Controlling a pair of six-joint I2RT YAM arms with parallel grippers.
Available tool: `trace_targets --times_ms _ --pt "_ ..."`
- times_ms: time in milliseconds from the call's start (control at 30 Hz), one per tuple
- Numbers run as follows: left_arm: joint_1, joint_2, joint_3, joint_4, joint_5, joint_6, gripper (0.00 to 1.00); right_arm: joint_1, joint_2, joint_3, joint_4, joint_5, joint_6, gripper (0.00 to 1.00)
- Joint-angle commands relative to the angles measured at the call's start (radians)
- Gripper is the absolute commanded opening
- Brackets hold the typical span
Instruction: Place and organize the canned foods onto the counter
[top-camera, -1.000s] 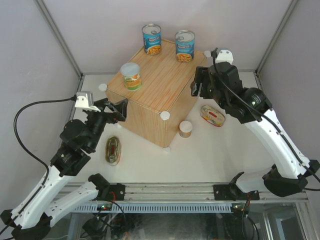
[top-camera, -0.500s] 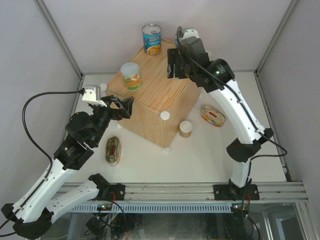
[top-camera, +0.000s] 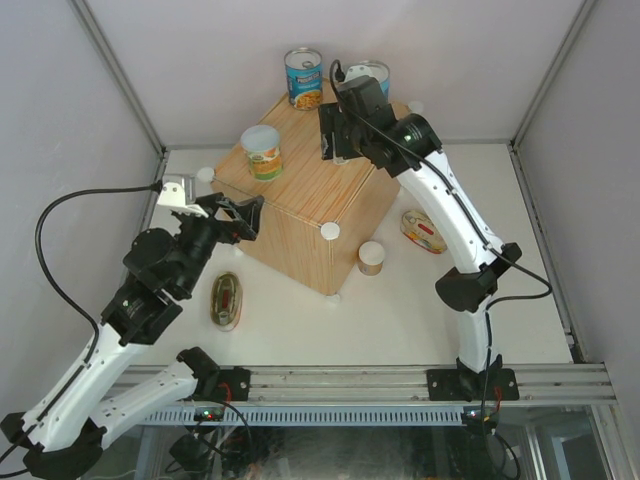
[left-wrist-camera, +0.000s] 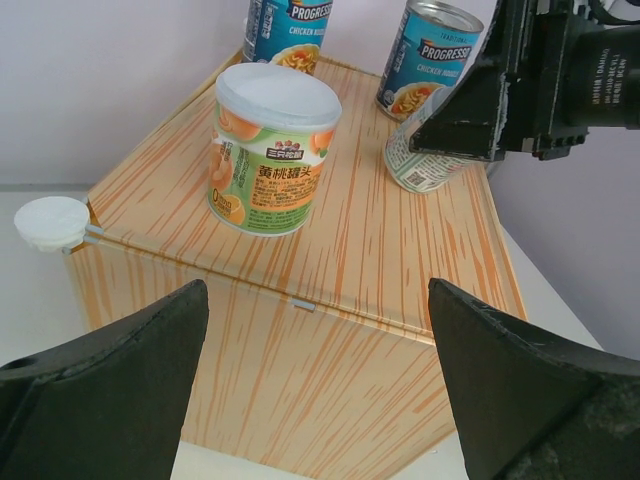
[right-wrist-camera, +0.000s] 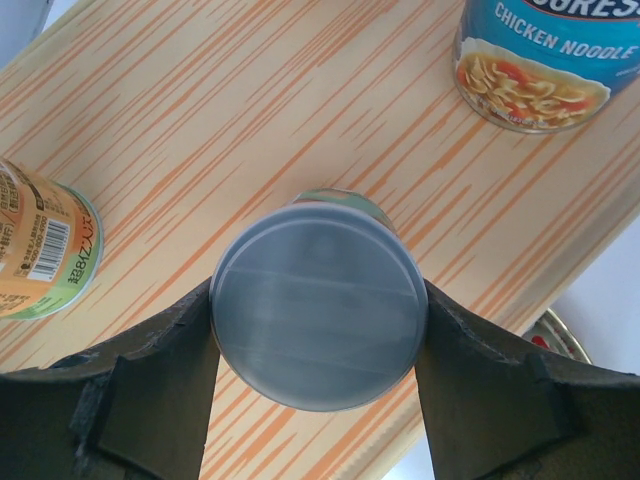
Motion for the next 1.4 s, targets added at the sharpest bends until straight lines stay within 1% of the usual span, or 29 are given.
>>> trace_targets --times_ms 0,100,367,433,533,767,1167,1367 --pt "0.005 -0.009 0.032 0.028 0.023 -0.004 0.94 -0.008 0.011 0.048 0.049 -0.024 -0.007 0.14" --pt "0.005 0.004 0.032 0.033 0.037 -0.004 0.94 -0.008 0.018 0.052 0.034 -0.028 -0.006 0.24" --pt "0.005 0.016 0.029 0.045 0.051 0.005 0.94 -0.007 0.032 0.054 0.042 -0.05 -0.004 0.61" --pt "0.005 0.018 0.029 0.047 0.052 0.006 0.94 -0.007 0.035 0.055 0.046 -0.052 -0.004 0.67" --pt "0.005 0.02 0.027 0.048 0.052 0.008 0.94 -0.009 0.038 0.054 0.049 -0.054 -0.003 0.72" --pt "0.007 0.023 0.027 0.047 0.055 0.014 0.94 -0.018 0.044 0.052 0.058 -0.074 0.008 0.77" --pt "0.012 0.005 0.029 0.038 0.049 0.012 0.94 -0.004 0.013 0.051 0.064 -0.053 0.008 0.78" --pt "0.012 0.002 0.034 0.038 0.052 0.008 0.94 0.007 -0.039 0.031 0.067 -0.029 0.01 0.78"
